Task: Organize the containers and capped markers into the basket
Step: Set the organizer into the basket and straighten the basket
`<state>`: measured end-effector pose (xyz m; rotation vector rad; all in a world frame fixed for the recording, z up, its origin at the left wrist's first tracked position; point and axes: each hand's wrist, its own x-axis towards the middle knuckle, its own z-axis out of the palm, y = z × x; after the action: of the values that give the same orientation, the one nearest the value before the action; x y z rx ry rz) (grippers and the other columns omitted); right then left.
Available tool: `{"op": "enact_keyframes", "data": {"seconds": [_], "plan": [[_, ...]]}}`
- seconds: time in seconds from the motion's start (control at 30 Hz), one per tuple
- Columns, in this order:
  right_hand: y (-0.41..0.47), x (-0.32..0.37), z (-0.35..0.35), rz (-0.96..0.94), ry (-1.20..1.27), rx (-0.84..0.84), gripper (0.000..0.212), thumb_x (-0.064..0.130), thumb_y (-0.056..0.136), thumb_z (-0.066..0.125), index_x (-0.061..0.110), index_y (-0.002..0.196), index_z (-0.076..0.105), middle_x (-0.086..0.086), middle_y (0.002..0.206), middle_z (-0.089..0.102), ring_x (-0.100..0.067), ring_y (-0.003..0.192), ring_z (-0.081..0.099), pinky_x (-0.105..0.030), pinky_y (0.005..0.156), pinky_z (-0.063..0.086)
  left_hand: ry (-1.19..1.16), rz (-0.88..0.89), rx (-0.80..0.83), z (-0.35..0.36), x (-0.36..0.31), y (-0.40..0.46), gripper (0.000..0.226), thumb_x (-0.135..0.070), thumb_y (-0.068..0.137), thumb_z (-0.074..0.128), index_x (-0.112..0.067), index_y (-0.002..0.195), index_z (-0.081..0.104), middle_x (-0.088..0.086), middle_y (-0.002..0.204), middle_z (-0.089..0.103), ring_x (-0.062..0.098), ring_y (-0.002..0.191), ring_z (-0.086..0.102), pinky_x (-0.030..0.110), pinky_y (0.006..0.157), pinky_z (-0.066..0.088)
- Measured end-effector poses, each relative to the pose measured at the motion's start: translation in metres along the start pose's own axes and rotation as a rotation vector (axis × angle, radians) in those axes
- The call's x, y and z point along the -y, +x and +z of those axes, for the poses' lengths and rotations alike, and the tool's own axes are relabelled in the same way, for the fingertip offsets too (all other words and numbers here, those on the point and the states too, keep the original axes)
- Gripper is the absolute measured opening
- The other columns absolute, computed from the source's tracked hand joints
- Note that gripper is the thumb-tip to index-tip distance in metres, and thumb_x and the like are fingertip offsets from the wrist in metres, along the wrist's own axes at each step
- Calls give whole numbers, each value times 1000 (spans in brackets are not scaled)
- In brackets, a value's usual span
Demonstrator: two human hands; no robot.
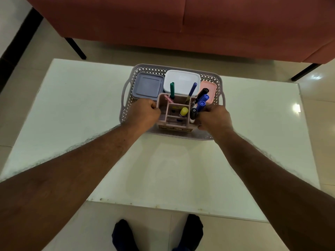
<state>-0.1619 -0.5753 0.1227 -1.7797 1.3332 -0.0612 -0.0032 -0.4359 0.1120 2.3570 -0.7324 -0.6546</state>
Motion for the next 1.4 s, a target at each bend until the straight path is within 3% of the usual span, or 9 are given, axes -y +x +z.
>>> {"op": "enact_keyframes", "data": {"seconds": [0.13, 0.43, 0.57, 0.63, 0.8, 0.93, 1.1, 1.2, 1.4], "plan": [[6, -1, 7, 7, 13, 34, 28, 19, 69, 56, 19, 89, 75, -5, 81, 74, -28, 75, 72, -44, 75, 62, -6, -47, 13, 1, 3, 4, 16, -17, 87, 59, -16, 78, 72, 2, 70, 70, 24, 69, 68, 38, 68, 57], [12, -1, 6, 1, -68, 50, 22, 13, 80, 53, 13, 90, 73, -4, 82, 72, -25, 77, 71, -38, 70, 61, 2, -29, 16, 0, 6, 5, 21, -19, 88, 58, -13, 73, 71, 4, 67, 68, 24, 67, 65, 34, 65, 53], [11, 4, -5, -21, -245, -107, 25, 27, 85, 50, 10, 87, 69, -4, 78, 65, -26, 75, 60, -23, 50, 36, 108, -26, -78, -13, 6, 7, 25, -24, 90, 54, -11, 73, 68, 6, 70, 66, 24, 68, 61, 25, 56, 43], [10, 7, -14, -98, -303, -160, 28, 31, 84, 53, 11, 88, 72, -5, 76, 64, -30, 80, 61, -22, 54, 35, 200, 22, -185, -25, 9, 12, 27, -28, 91, 52, -10, 88, 72, 12, 86, 71, 32, 80, 64, 31, 65, 48], [8, 6, -36, -253, -358, -360, 40, 26, 87, 54, 19, 124, 66, -6, 121, 67, -29, 114, 57, -33, 88, 46, 436, 190, -383, -50, 28, 25, 41, -34, 91, 54, -7, 120, 64, 20, 116, 65, 41, 107, 58, 47, 83, 51], [14, -4, -41, -95, -300, -366, 55, 34, 88, 59, 11, 137, 49, -12, 137, 52, -33, 127, 47, -41, 98, 42, 336, -30, -262, -59, 32, 41, 60, -40, 94, 57, -3, 140, 44, 23, 139, 51, 41, 127, 48, 49, 99, 43], [21, -16, -35, 134, -168, -122, 63, 37, 85, 66, 4, 134, 45, -17, 128, 60, -37, 112, 61, -42, 92, 52, 214, -226, -38, -56, 45, 55, 57, -43, 94, 59, -1, 132, 49, 20, 128, 60, 38, 113, 58, 39, 87, 45], [21, -26, -25, 203, -34, -54, 40, 22, 81, 65, 8, 117, 54, -14, 111, 64, -35, 91, 68, -51, 76, 60, 136, -250, -3, -49, 54, 51, 30, -25, 90, 64, -3, 111, 62, 18, 107, 67, 36, 93, 64, 40, 81, 55], [15, -42, -13, 210, -19, -77, 36, 7, 83, 55, 17, 117, 57, -7, 107, 63, -33, 81, 70, -49, 64, 62, 233, -209, -39, -42, 67, 41, 23, -11, 89, 57, -8, 109, 67, 15, 108, 69, 37, 99, 63, 41, 87, 54]]}}
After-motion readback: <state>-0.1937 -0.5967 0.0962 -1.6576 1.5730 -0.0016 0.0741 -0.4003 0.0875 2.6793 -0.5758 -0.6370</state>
